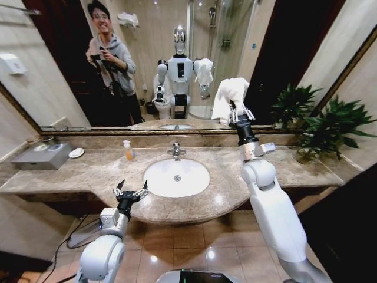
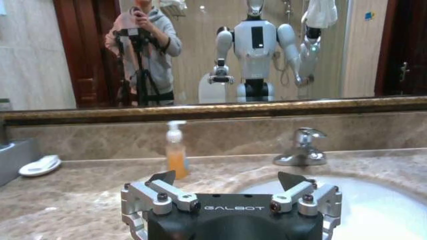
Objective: Pick up the towel from the sink counter and wipe the mirror surface.
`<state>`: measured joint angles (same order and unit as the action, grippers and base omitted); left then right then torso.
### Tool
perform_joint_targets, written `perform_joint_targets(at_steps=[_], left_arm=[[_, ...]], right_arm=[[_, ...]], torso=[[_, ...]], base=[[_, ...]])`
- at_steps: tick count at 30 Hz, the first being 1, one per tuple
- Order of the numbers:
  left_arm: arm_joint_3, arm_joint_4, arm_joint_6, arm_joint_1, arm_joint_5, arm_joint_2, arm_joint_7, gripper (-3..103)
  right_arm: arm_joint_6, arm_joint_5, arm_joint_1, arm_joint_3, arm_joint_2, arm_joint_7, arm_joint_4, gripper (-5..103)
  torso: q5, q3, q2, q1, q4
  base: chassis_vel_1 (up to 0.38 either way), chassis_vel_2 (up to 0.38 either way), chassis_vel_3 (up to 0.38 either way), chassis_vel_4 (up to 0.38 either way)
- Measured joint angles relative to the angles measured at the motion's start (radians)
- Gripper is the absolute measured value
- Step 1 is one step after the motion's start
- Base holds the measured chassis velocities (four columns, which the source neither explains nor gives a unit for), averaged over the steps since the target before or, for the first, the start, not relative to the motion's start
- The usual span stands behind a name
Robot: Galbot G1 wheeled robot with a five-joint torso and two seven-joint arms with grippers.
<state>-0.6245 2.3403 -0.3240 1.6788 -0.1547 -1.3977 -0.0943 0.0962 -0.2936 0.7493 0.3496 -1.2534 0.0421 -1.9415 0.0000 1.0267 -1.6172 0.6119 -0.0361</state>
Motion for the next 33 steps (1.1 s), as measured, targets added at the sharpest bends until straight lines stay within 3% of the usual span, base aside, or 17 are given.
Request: perform_joint_targets(at_steps=[10,20,33], left_arm=[[0.0,0.0,0.0,0.0,0.0,0.0,0.0,100],[0.0,0.0,0.0,0.0,0.0,0.0,0.0,100],[0.0,0.0,0.0,0.0,0.0,0.0,0.0,100]], right_arm=[[0.017,-0.001,0.071,-0.005,-0.034,0.008,-0.015,15],[0.017,0.01,0.116,0.009,-0.063,0.011,-0.037,15],[0.036,0.006,0.115,0.009,-0.082,0.009,-0.013,15]], torso=[[-0.001,0.0,0.0,0.0,-0.0006],[0.0002,0.0,0.0,0.0,0.001],[-0.0005,0.0,0.0,0.0,-0.0002]], base=[[0.22,0.255,-0.22,-0.23],[-0.004,-0.014,-0.007,-0.011],[0.122,0.139,-0.122,-0.115]])
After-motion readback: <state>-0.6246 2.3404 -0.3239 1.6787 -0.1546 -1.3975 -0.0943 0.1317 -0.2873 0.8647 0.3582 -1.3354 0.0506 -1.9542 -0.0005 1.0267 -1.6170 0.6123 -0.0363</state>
